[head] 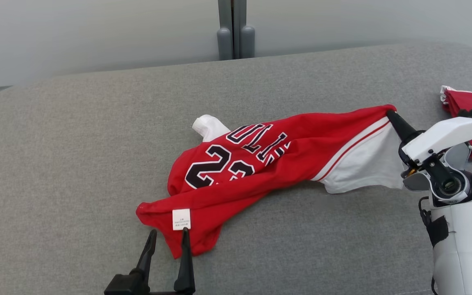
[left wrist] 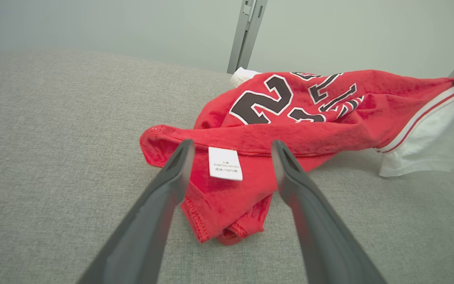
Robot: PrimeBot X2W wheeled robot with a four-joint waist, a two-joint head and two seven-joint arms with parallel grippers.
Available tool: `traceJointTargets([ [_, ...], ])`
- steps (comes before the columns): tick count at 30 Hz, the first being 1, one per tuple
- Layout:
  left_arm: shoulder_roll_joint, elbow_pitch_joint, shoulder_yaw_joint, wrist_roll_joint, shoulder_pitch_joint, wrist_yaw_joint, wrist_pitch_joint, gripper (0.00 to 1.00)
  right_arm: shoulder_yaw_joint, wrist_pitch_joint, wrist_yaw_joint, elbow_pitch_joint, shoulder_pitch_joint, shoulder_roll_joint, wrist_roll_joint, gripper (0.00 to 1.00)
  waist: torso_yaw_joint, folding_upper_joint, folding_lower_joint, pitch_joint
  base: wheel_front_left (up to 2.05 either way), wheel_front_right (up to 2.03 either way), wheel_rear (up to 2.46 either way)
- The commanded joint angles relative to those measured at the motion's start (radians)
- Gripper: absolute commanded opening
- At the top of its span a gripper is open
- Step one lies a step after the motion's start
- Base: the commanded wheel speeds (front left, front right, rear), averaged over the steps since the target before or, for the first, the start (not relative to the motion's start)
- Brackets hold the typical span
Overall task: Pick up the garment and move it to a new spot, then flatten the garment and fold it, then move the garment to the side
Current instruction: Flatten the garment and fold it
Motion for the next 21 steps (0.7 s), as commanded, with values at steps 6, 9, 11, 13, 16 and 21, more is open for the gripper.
traceJointTargets([
  [6, 0.004, 0.019, -0.023, 0.009, -0.061, -0.011, -0.003, 1.0, -0.071, -0.052, 0.0, 0.191, -0.114, -0.002, -0.156, 0.0, 0.061, -0.0001, 0.0, 0.058, 0.0, 0.0, 0.0],
  [9, 0.004, 0.023, -0.039, 0.005, -0.072, -0.009, -0.003, 1.0, -0.104, -0.085, 0.0, 0.267, -0.162, -0.002, -0.228, 0.0, 0.093, -0.0001, 0.0, 0.073, 0.0, 0.0, 0.0],
  [11, 0.004, 0.023, -0.046, 0.0, -0.08, -0.002, -0.003, 1.0, -0.13, -0.104, 0.0, 0.313, -0.189, -0.002, -0.283, 0.0, 0.116, -0.0001, 0.0, 0.086, 0.0, 0.0, 0.0],
  [13, 0.004, 0.02, -0.053, -0.003, -0.088, 0.002, -0.003, 1.0, -0.16, -0.122, 0.0, 0.354, -0.212, -0.008, -0.335, 0.0, 0.137, -0.0001, 0.0, 0.098, 0.0, 0.0, 0.0],
  [16, 0.004, 0.018, -0.063, -0.007, -0.092, 0.007, -0.003, 1.0, -0.199, -0.153, 0.0, 0.41, -0.237, -0.02, -0.398, 0.3, 0.165, -0.0001, 0.0, 0.111, 0.0, 0.0, 0.0],
  [21, 0.004, 0.016, -0.064, -0.007, -0.092, 0.013, -0.003, 1.0, -0.211, -0.228, 0.0, 0.476, -0.251, -0.047, -0.485, 1.0, 0.181, -0.0001, 0.0, 0.113, 0.0, 0.0, 0.0],
])
